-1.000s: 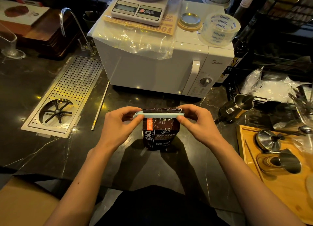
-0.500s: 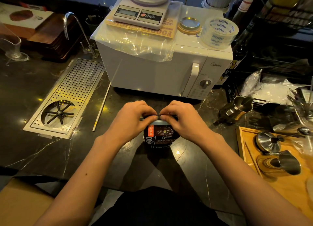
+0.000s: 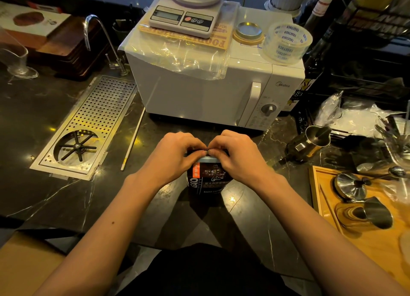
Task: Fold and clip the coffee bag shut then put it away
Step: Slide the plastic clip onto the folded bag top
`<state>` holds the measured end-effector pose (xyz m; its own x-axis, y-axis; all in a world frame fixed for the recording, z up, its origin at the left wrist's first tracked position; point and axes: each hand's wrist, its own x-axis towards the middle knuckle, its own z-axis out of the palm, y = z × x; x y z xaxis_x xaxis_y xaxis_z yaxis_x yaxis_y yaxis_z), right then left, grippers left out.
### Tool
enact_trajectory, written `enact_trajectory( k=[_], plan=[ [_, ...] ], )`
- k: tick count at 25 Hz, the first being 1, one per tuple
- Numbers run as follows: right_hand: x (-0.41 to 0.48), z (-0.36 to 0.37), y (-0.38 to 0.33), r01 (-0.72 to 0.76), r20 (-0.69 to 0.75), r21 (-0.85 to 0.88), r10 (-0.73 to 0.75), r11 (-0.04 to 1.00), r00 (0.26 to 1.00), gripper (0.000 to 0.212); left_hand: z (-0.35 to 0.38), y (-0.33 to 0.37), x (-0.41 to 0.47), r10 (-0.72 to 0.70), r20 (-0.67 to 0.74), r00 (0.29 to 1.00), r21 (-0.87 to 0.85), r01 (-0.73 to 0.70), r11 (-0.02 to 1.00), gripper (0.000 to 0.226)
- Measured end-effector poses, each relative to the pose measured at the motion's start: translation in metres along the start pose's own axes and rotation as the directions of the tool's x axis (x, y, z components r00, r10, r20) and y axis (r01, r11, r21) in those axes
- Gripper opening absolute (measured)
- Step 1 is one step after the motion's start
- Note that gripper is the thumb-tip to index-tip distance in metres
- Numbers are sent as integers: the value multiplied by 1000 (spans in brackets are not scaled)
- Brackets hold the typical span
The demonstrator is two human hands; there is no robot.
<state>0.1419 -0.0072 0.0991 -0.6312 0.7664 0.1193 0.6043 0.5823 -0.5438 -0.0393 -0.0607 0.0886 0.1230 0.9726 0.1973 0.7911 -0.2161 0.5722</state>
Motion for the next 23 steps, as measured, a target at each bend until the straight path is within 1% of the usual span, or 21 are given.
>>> enact_trajectory(
  k=[4,7,11,14,17,19,21,23],
  plan=[
    [-3,8,-1,-4,-34,20,5,1000,999,6,-1,-1,-3,17,7,1000,-19,-17,1000,8],
    [0,10,-1,-20,-54,48,22,999,998,9,-2,-5,-3,-14,-2,1000,-36,14,999,11],
    [-2,0,8,-62,-5,123,63,991,998,10,-4,-8,-6,-62,-28,998,-85,59,995,16],
    [-8,-2,11,-83,-21,148,88,985,996,8,-3,-8,-10,-48,-20,999,-82,46,996,12],
    [-7,2,10,-75,-41,139,81,988,996,9,-4,-8,-11,-32,-31,999,-51,30,998,9],
    [-7,3,9,-73,-57,131,81,989,995,8,-5,-8,-8,-42,-31,999,-65,40,997,9],
    [-7,-2,13,-90,-6,148,92,985,996,8,-6,-6,-7,-57,4,998,-103,57,993,9],
    [-8,-12,17,-111,129,154,91,982,987,8,-10,-6,-8,-74,54,996,-106,80,991,11]
  ],
)
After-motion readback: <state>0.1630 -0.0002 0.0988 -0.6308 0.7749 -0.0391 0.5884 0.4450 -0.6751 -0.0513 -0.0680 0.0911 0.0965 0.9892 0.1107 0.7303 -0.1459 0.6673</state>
